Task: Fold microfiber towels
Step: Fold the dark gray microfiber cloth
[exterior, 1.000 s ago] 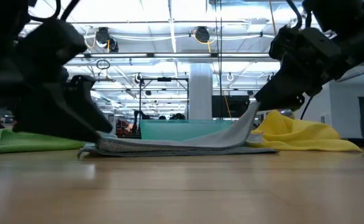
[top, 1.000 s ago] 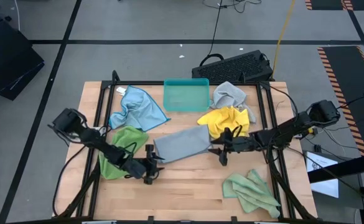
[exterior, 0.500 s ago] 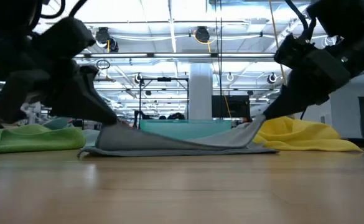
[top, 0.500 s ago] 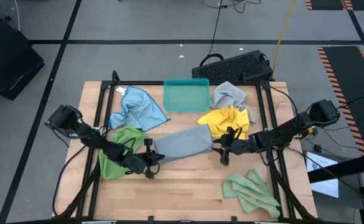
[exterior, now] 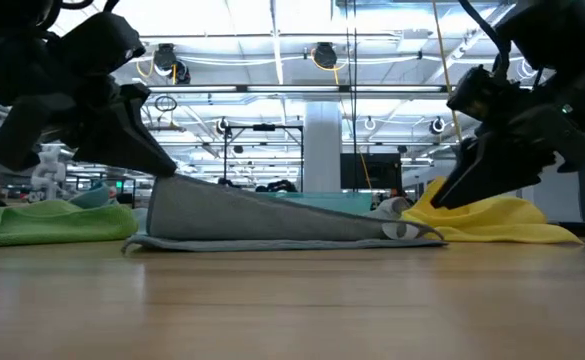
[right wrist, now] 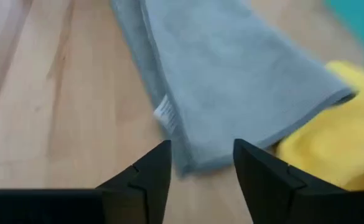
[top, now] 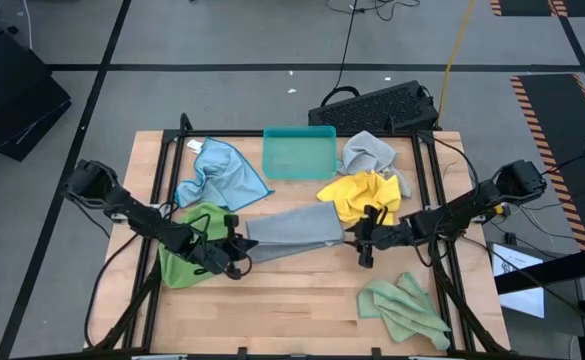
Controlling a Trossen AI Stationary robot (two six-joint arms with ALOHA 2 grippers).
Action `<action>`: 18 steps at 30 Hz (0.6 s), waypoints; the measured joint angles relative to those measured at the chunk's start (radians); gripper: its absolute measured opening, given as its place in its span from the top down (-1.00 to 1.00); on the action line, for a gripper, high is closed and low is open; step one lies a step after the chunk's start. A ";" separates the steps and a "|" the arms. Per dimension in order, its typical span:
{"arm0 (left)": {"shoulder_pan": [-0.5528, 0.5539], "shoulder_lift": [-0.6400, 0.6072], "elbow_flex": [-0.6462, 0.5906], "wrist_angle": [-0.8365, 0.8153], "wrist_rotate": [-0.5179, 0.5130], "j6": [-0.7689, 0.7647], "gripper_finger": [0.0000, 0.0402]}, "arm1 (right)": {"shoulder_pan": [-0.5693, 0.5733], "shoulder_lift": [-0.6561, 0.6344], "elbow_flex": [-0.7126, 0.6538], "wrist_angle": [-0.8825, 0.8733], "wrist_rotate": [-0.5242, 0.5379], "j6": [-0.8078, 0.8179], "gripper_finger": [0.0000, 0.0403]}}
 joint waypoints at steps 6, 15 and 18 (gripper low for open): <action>0.008 0.000 0.000 -0.005 0.030 -0.015 0.94 | 0.000 0.000 -0.034 0.008 -0.024 0.102 0.48; 0.008 0.000 0.000 -0.018 0.030 -0.002 0.92 | 0.026 0.000 -0.087 0.127 -0.021 0.174 0.70; 0.008 0.000 0.000 -0.008 0.029 0.014 0.97 | 0.041 0.000 -0.103 0.184 0.005 0.170 0.74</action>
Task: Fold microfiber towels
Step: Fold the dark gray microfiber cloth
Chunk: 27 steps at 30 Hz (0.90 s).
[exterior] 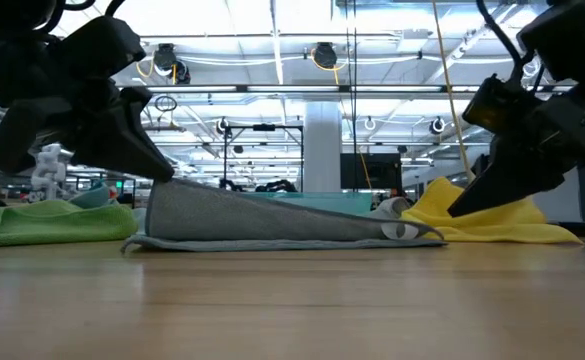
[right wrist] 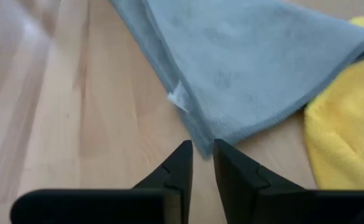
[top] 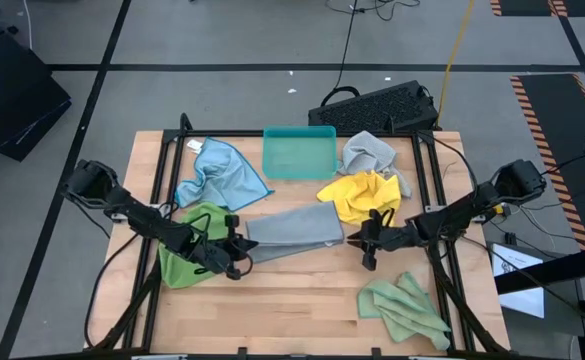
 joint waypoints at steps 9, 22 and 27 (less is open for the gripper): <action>0.000 -0.009 0.000 0.028 -0.005 0.040 0.98 | 0.011 0.000 -0.004 0.011 0.052 0.002 0.77; -0.010 -0.075 0.000 -0.030 -0.006 0.041 0.98 | 0.011 0.000 -0.004 0.019 0.056 0.001 0.77; -0.009 -0.074 0.000 -0.031 0.044 0.027 0.92 | 0.011 0.000 -0.004 0.019 0.056 0.001 0.77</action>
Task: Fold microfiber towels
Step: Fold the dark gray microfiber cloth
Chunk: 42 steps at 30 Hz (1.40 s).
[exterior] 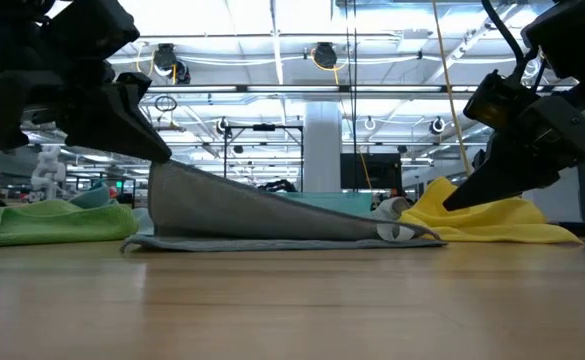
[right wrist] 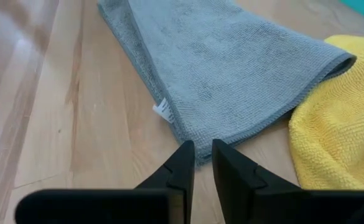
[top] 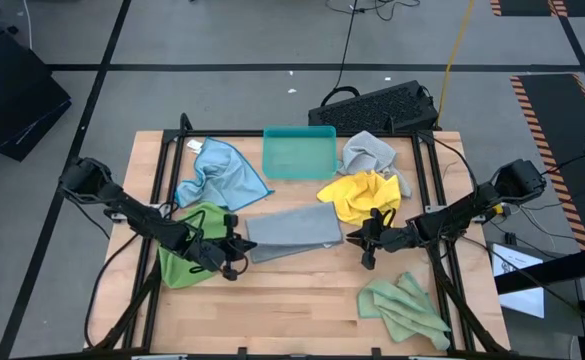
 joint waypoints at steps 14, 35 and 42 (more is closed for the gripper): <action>0.000 0.000 0.000 0.007 0.129 -0.106 0.56 | 0.000 0.000 0.000 0.012 0.000 0.000 0.77; 0.084 0.203 -0.001 0.140 0.197 -0.276 0.40 | -0.065 0.258 0.145 0.366 0.128 -0.065 0.76; 0.082 0.280 0.000 0.161 0.322 -0.404 0.40 | -0.121 0.475 0.304 0.367 0.037 -0.136 0.76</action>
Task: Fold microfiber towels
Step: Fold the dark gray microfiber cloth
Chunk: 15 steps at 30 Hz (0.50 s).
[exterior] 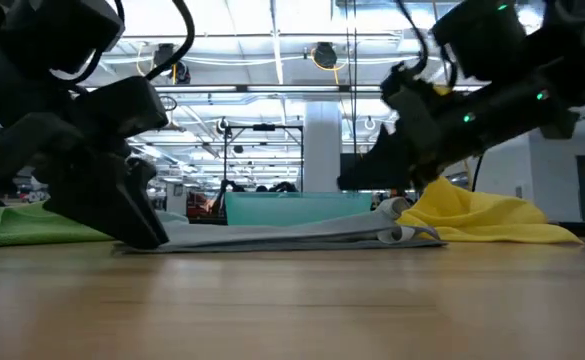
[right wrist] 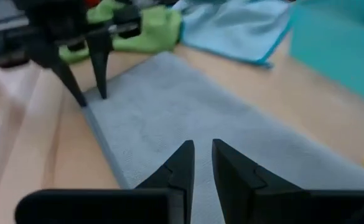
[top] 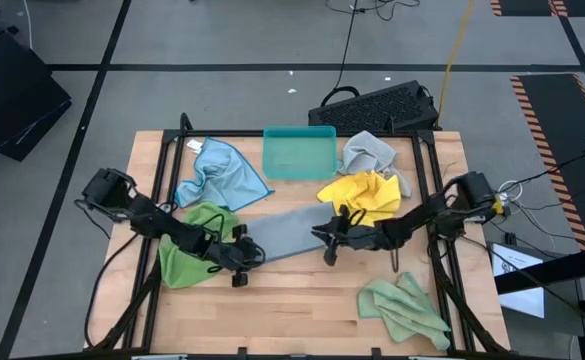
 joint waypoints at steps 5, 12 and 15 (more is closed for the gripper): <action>-0.039 0.012 0.000 0.079 0.108 -0.104 0.40 | -0.006 0.097 0.026 -0.002 -0.106 0.009 0.76; -0.135 0.014 -0.001 0.310 0.228 -0.056 0.40 | 0.002 0.124 0.023 -0.072 -0.169 0.008 0.76; -0.164 0.014 -0.002 0.394 0.230 0.022 0.40 | 0.001 0.110 0.023 -0.078 -0.219 -0.021 0.76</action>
